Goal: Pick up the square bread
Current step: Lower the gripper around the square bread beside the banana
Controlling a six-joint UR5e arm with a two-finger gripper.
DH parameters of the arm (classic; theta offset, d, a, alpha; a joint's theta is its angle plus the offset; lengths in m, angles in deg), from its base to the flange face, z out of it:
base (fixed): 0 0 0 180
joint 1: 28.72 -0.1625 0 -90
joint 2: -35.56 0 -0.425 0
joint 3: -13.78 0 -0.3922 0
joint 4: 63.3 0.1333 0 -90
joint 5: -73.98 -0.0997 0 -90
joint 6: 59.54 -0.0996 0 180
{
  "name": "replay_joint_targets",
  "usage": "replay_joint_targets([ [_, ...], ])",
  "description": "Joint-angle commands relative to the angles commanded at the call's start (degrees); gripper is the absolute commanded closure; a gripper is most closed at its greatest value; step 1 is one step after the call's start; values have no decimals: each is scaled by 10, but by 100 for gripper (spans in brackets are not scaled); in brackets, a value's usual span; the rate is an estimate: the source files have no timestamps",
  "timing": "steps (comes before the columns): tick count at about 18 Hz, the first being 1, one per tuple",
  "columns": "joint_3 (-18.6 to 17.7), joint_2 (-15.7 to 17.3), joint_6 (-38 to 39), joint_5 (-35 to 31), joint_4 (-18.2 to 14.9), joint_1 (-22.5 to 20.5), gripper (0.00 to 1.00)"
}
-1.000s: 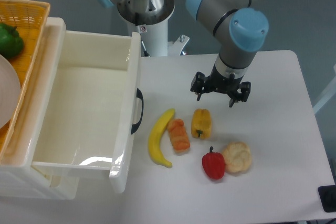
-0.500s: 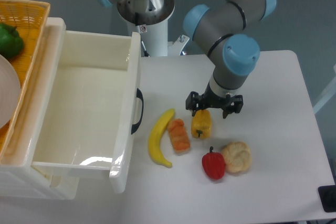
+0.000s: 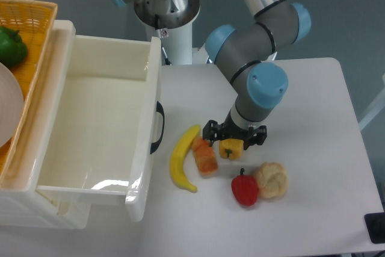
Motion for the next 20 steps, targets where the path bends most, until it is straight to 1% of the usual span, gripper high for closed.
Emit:
replay_joint_targets([
  [4, 1, -17, 28, 0, 19, 14, 0],
  [10, -9, -24, 28, -1, 19, 29, 0],
  [16, -14, -35, 28, -3, 20, 34, 0],
  [20, -14, -37, 27, -3, 22, 33, 0],
])
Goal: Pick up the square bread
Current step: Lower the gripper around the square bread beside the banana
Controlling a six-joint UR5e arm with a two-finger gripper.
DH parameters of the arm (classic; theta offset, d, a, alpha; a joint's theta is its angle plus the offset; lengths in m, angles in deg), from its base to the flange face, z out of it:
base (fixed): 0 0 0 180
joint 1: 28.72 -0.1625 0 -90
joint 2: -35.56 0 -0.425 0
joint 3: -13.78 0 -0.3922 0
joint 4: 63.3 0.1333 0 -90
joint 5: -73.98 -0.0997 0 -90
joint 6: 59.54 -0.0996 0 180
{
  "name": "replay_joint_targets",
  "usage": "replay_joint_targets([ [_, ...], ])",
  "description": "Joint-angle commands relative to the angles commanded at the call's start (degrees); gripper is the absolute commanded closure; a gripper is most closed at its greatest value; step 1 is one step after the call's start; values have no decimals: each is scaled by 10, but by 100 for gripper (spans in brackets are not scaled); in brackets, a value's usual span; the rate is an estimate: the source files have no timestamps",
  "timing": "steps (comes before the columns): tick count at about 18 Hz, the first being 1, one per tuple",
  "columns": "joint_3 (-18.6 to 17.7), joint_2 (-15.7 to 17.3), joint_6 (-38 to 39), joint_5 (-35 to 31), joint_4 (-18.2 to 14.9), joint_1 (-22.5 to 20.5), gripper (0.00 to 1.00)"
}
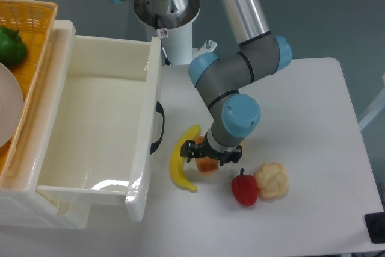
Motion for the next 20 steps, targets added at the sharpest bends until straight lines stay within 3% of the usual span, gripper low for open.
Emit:
replay_joint_targets([
  [14, 4, -11, -1, -19, 4, 1, 1],
  [18, 4, -11, 0, -19, 3, 3, 13],
  [19, 4, -11, 0, -19, 3, 3, 20],
  [20, 4, -11, 0, -18, 2, 3, 34],
])
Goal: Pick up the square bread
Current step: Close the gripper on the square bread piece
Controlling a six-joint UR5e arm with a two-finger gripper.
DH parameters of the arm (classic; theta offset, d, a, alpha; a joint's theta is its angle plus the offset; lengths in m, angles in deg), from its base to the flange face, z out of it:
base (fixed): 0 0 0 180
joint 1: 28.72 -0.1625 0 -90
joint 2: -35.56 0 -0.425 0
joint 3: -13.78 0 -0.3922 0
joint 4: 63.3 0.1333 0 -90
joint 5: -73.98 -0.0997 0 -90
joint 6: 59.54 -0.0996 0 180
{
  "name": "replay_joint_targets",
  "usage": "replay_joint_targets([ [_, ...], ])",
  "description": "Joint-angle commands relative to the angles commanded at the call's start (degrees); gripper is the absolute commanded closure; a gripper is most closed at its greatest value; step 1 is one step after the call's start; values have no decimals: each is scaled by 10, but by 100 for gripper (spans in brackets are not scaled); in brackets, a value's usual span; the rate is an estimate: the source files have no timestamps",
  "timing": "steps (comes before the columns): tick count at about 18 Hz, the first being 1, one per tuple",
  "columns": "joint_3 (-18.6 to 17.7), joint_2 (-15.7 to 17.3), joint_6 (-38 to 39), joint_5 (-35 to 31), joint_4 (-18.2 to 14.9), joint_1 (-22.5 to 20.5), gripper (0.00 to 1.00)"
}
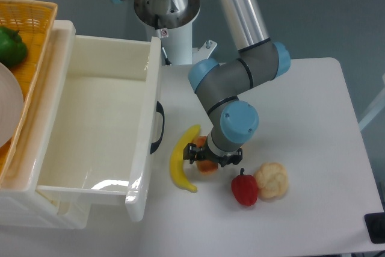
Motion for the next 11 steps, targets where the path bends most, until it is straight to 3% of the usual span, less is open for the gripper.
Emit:
replay_joint_targets([
  [4, 1, 4, 0, 0, -1, 1, 79],
  [6, 3, 6, 0, -1, -1, 1, 97],
  [11, 10, 9, -2, -1, -1, 1, 100],
])
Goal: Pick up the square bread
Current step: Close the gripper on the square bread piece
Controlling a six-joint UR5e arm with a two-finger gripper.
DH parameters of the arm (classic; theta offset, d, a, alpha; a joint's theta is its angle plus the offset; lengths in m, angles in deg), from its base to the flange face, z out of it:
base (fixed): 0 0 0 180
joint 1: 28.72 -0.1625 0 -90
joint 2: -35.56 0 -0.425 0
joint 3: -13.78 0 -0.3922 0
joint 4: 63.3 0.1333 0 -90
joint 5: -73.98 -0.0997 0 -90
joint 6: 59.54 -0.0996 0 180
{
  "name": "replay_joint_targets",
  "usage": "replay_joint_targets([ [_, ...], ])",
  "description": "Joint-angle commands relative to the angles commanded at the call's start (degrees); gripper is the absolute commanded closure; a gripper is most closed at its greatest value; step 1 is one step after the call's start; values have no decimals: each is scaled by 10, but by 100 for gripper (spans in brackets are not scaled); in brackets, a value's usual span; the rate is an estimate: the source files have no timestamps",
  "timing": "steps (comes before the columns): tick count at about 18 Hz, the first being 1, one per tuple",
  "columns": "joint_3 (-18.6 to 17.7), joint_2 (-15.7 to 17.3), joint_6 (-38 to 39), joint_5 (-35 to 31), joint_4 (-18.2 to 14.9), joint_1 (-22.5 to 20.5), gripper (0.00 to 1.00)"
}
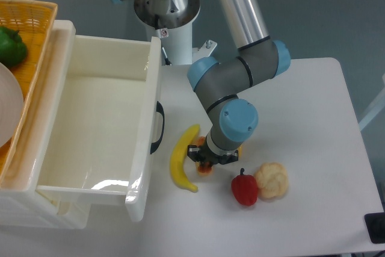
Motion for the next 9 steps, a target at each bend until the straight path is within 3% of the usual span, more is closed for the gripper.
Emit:
replay_joint_targets([
  [5, 28, 25, -4, -10, -5, 0, 100],
  [9, 27, 52, -22, -16, -5, 0, 100],
])
